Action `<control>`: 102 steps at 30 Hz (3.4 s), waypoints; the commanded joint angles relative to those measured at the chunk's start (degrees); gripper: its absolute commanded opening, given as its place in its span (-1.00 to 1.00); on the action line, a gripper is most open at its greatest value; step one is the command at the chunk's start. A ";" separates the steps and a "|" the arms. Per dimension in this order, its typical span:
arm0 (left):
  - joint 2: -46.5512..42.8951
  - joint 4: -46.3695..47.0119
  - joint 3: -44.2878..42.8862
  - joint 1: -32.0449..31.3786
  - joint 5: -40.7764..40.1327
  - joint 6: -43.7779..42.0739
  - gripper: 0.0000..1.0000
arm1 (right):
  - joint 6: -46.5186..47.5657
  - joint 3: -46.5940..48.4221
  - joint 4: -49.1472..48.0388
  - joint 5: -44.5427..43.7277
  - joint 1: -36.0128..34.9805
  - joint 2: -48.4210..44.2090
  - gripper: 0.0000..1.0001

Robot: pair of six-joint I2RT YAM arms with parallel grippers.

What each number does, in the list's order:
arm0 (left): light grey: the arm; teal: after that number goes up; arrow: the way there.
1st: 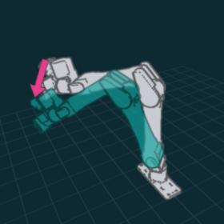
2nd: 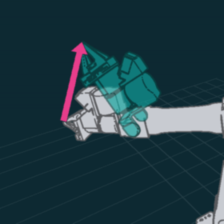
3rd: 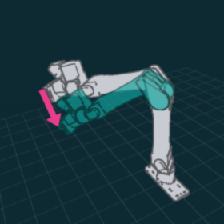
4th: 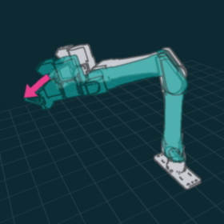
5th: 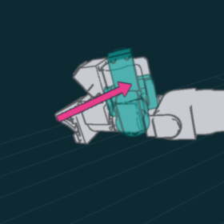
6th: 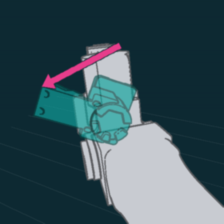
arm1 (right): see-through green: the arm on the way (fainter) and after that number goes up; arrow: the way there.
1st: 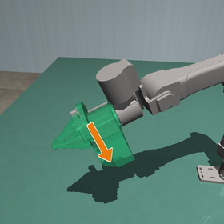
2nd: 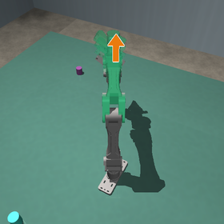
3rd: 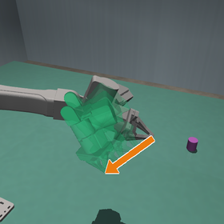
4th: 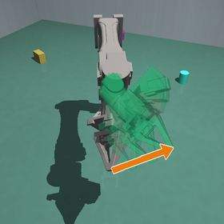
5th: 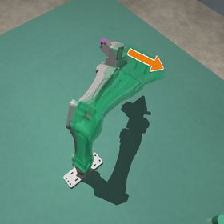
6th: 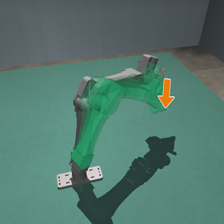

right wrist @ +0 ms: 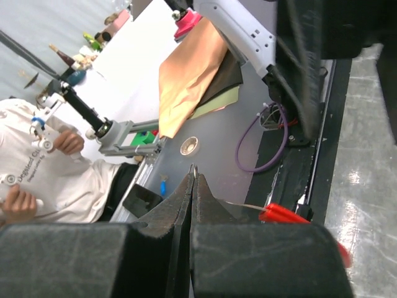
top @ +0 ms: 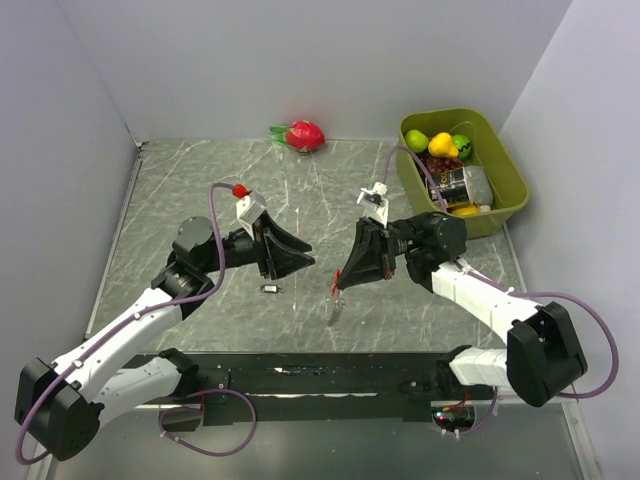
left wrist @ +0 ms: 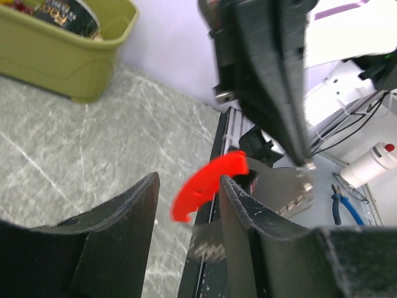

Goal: Put the keys on the keyring

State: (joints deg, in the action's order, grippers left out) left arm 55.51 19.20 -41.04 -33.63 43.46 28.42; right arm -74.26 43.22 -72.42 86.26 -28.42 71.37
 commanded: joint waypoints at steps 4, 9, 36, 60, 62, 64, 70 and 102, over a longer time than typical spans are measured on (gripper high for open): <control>-1.19 5.67 0.34 -0.30 0.49 3.13 -0.02 | 14.95 -2.61 -2.63 -9.07 2.32 -4.90 -1.00; -1.80 4.88 -0.01 -0.30 -0.13 2.95 -0.03 | 38.63 -3.67 32.13 -20.68 2.50 -14.85 -1.00; 7.60 2.34 -7.83 -6.89 -1.36 -1.61 -0.25 | 45.52 -8.86 44.65 -37.74 1.88 -24.35 -1.00; 8.39 -3.10 -10.46 -9.88 -5.49 -3.37 -0.98 | 46.13 -9.75 44.03 -33.88 1.62 -23.39 -0.93; 7.95 -5.74 -11.25 -9.88 -6.72 -4.60 -0.98 | 47.70 -8.60 46.75 -32.56 1.53 -22.51 -0.38; 7.43 -10.13 -12.48 -9.88 -7.51 -6.53 -0.98 | 49.38 -6.75 49.47 -32.64 1.62 -22.59 -0.10; 6.37 -21.28 -16.44 -9.79 -9.01 -11.72 -0.98 | 55.71 -3.24 56.15 -35.19 2.15 -26.54 0.60; 16.39 -61.65 -43.25 -18.76 -29.49 -30.27 -0.98 | 67.23 8.72 68.82 -28.86 -0.93 -16.18 0.31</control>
State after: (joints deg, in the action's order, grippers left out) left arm 72.23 -41.85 -81.78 -51.94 15.46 -0.40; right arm -8.62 49.19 -1.43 56.86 -27.68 54.54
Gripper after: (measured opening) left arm 0.023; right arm 0.660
